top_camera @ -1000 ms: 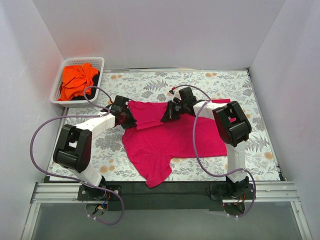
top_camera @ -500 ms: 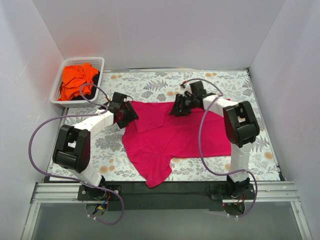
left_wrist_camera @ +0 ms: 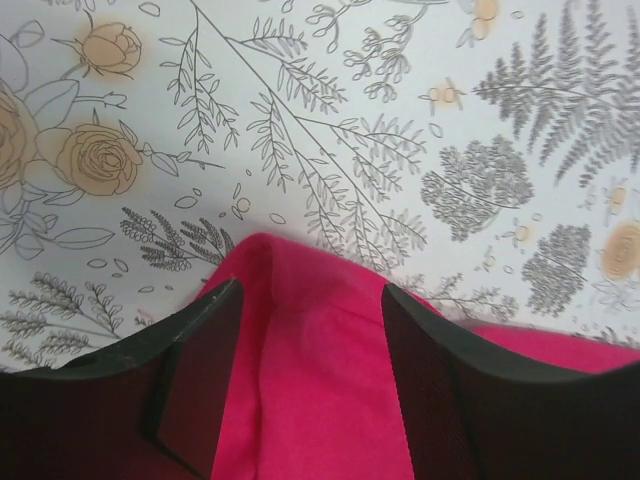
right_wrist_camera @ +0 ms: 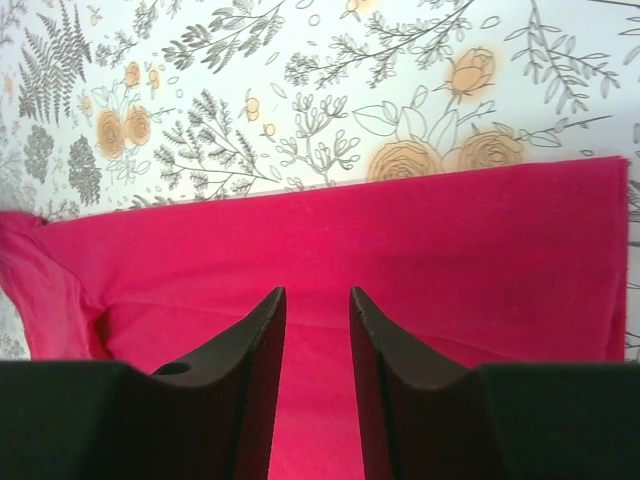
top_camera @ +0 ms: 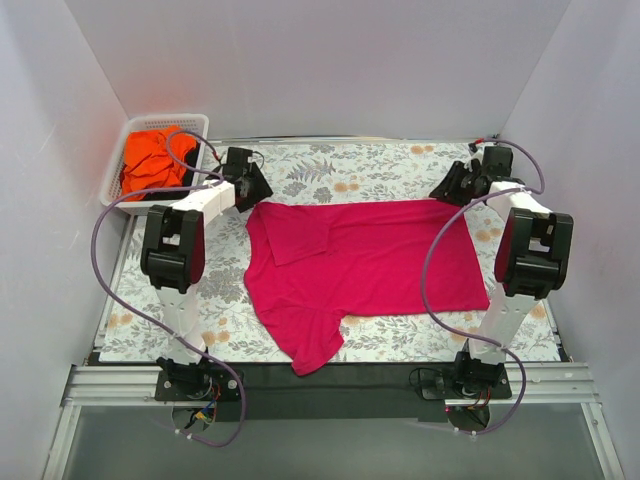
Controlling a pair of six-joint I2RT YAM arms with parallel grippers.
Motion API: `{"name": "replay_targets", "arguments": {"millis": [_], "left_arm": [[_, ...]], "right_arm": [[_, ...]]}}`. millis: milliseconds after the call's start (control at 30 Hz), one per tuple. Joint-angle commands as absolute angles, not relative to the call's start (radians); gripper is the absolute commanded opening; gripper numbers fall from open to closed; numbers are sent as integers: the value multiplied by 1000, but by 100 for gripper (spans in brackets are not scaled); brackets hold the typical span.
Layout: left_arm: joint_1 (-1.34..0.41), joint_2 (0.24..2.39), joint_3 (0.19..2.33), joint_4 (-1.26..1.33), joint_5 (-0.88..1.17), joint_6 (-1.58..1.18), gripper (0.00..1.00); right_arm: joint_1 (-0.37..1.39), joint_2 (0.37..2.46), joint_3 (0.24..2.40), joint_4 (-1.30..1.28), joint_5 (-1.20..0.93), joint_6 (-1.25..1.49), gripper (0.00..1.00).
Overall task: Fold and stack the t-shirts
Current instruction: Fold the tshirt
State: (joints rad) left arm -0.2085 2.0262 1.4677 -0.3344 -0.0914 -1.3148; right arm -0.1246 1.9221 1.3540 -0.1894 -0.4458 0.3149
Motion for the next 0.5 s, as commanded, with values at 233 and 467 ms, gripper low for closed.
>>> {"name": "replay_targets", "arguments": {"millis": [233,467], "left_arm": [[-210,2088,1520,-350,-95,-1302,45],[-210,2103,1483,-330,-158,-1319,26]], "right_arm": [[-184,1997,1397,-184,-387,288,31],[-212,2085,1414,-149,-382,288,29]]}}
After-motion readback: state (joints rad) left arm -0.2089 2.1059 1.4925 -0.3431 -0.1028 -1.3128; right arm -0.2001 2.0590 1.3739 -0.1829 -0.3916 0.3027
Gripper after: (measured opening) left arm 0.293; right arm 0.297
